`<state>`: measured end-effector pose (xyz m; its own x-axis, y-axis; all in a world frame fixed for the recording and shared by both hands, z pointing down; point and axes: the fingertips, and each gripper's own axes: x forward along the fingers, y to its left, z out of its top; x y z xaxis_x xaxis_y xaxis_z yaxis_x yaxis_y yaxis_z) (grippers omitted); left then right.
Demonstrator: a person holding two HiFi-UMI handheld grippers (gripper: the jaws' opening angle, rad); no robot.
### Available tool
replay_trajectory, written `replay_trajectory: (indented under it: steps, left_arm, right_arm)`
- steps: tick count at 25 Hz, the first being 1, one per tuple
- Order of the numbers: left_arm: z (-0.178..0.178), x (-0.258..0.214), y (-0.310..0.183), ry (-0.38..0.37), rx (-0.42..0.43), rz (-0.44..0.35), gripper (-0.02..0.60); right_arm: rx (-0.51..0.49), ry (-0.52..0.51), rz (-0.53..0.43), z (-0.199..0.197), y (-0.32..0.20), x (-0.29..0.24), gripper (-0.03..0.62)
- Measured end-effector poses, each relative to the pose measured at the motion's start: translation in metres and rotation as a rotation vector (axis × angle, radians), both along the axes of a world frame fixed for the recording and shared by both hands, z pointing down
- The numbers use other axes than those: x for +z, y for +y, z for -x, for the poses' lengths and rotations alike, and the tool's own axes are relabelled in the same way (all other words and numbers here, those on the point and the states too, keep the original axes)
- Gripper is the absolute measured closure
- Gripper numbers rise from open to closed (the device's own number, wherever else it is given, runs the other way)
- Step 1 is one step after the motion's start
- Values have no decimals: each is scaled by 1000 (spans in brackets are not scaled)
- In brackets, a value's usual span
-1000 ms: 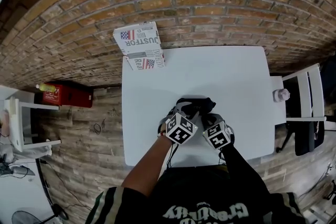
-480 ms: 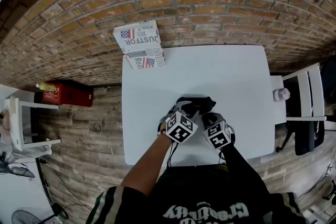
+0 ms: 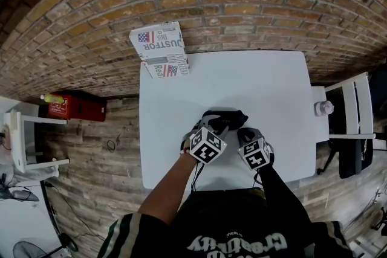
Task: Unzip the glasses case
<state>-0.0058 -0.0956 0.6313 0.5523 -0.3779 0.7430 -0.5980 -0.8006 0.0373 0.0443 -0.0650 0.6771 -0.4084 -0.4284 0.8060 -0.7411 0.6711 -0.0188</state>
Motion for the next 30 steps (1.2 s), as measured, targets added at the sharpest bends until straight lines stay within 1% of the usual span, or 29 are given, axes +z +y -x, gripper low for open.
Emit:
replay_trajectory:
  steps: [12,18,30]
  left_arm:
    - [0,0,0,0,23,5,442]
    - [0,0,0,-3,29,5,442]
    - [-1,1,0,-30,55,6,442]
  right_arm:
    - [23,37,-14,-24,-16,-2,580]
    - [-4,63,-35,-27,-25,-4,580]
    - [-104,146,-67,-28,-44,-5,579]
